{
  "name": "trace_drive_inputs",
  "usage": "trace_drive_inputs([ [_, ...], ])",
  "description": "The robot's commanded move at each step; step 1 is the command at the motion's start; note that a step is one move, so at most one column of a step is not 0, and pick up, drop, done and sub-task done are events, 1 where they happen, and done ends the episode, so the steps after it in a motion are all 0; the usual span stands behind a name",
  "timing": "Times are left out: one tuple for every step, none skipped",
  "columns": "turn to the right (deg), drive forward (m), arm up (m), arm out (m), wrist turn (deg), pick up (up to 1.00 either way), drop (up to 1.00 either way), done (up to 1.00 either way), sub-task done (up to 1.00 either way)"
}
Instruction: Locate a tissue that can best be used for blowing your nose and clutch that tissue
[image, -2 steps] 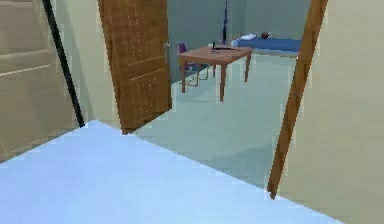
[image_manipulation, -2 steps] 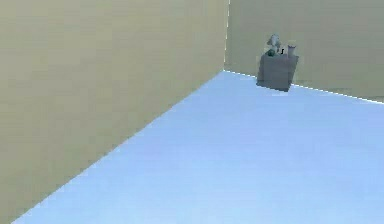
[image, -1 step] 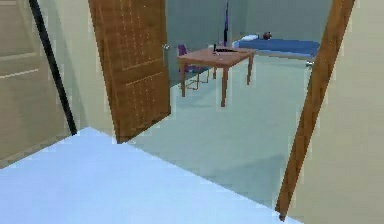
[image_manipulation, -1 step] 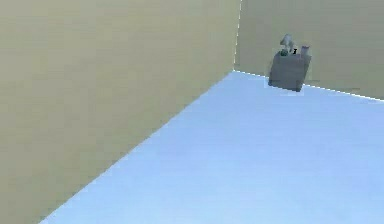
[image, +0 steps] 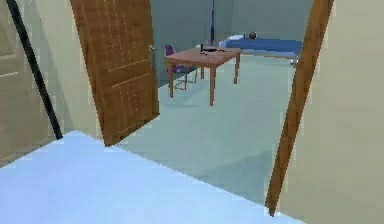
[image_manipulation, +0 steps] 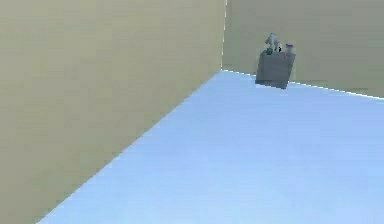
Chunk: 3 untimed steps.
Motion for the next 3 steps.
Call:
trace_drive_inputs([
  [0.0,1.0,0.0,0.0,0.0,0.0,0.0,0.0,0.0],
  [6.0,0.0,0.0,0.0,0.0,0.0,0.0,0.0,0.0],
  [0.0,0.2,0.0,0.0,0.0,0.0,0.0,0.0,0.0],
])
